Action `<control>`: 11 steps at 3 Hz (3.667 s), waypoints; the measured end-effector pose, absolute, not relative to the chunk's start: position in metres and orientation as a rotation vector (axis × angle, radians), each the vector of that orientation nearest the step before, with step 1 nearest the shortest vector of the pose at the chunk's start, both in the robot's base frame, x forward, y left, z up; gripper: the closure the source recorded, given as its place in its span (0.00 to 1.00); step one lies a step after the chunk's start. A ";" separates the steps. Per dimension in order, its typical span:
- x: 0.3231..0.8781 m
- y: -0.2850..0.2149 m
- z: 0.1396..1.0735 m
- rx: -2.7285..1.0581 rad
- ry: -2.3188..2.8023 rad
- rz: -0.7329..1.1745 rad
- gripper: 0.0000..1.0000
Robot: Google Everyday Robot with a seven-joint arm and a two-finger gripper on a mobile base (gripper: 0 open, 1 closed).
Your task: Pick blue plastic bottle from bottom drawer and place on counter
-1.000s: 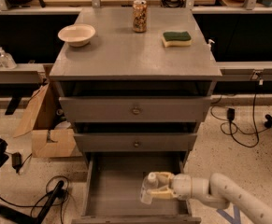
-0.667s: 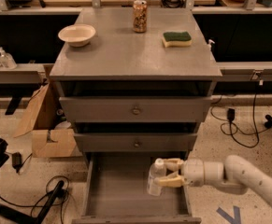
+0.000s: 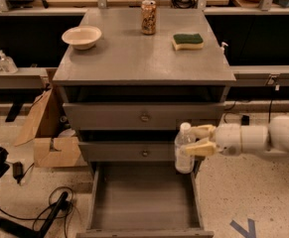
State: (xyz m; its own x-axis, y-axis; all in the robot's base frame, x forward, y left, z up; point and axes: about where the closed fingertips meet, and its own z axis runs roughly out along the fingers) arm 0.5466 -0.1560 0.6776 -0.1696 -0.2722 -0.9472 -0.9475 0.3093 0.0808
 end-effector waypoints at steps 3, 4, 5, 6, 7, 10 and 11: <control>0.578 -0.185 0.761 -1.067 1.680 0.839 1.00; 0.578 -0.179 0.820 -1.028 1.656 0.848 1.00; 0.593 -0.165 0.912 -0.986 1.632 0.818 1.00; 0.617 -0.153 0.971 -0.968 1.610 0.792 1.00; 0.667 -0.131 1.013 -0.936 1.584 0.781 1.00; 0.780 -0.057 0.991 -0.944 1.512 0.771 1.00; 0.794 -0.040 0.953 -0.953 1.568 0.805 1.00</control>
Offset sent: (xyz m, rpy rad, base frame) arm 0.0254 -0.0299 0.0567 -0.0341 -0.0079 -0.0712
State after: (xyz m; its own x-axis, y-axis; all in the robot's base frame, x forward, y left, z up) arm 0.7935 -0.0396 0.9535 -0.0988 -0.1639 -0.9815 -0.8930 0.4497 0.0148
